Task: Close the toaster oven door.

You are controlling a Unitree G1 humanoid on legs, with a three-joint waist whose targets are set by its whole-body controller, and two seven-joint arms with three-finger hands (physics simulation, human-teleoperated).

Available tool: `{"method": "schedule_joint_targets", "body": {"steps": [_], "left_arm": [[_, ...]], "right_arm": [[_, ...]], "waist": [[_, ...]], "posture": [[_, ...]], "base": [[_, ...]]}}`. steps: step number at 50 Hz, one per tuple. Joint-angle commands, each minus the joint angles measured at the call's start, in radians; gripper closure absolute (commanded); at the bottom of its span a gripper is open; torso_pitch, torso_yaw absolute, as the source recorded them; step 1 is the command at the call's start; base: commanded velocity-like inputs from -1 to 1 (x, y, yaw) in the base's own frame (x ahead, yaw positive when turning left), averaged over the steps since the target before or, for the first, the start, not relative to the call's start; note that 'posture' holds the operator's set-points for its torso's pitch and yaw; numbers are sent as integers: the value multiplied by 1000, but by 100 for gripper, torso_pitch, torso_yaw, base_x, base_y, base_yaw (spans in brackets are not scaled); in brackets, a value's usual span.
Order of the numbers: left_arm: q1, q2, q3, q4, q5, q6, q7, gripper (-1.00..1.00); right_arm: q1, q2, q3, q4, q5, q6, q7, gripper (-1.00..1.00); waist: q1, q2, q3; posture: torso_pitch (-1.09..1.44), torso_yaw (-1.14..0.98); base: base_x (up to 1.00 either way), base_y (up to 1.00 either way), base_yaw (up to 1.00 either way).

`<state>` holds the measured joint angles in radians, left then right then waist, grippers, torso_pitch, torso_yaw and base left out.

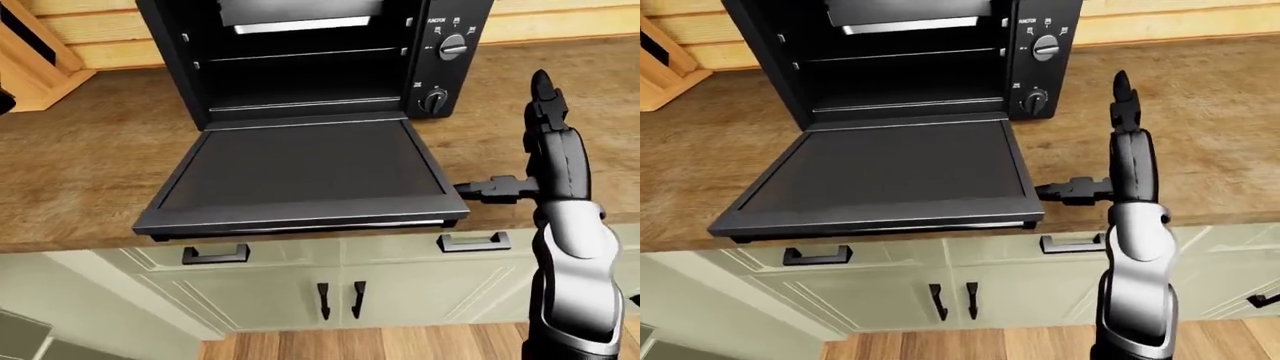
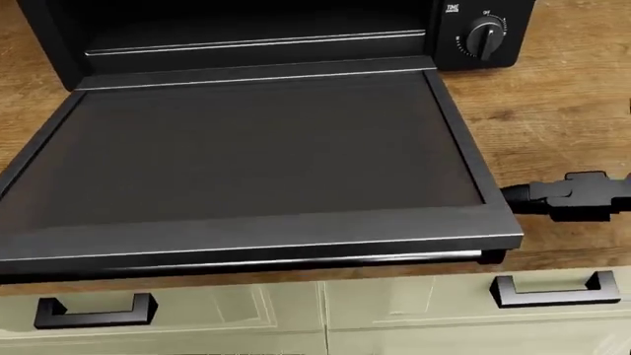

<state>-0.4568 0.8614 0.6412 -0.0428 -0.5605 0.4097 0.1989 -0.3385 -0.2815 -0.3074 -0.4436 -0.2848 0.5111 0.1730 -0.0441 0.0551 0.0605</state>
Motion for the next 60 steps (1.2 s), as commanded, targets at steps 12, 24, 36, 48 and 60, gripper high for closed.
{"method": "schedule_joint_targets", "body": {"steps": [12, 24, 36, 48, 60], "left_arm": [[-22, 25, 15, -26, 2, -30, -1, -100], [-22, 28, 17, -29, -3, -26, 3, -100], [-22, 31, 17, -22, -4, -30, 1, -100], [-19, 27, 16, -20, -2, -34, -1, -100], [-14, 24, 22, -28, -3, -29, 2, -100]], "right_arm": [[-121, 75, 155, -66, 71, -6, -49, -100], [-181, 82, 210, -16, 69, -15, -100, -100], [-349, 170, 129, 12, 140, 203, -82, -100], [-333, 123, 215, -12, 166, 171, -132, -100], [-373, 130, 227, 32, 160, 157, -175, -100]], "waist": [[3, 6, -26], [0, 19, -26], [-4, 24, -33], [-1, 20, -29], [-8, 21, -21]], "posture": [[0, 0], [0, 0], [0, 0], [0, 0], [0, 0]], "base": [[0, 0, 0], [0, 0, 0], [0, 0, 0], [0, 0, 0], [0, 0, 0]]}}
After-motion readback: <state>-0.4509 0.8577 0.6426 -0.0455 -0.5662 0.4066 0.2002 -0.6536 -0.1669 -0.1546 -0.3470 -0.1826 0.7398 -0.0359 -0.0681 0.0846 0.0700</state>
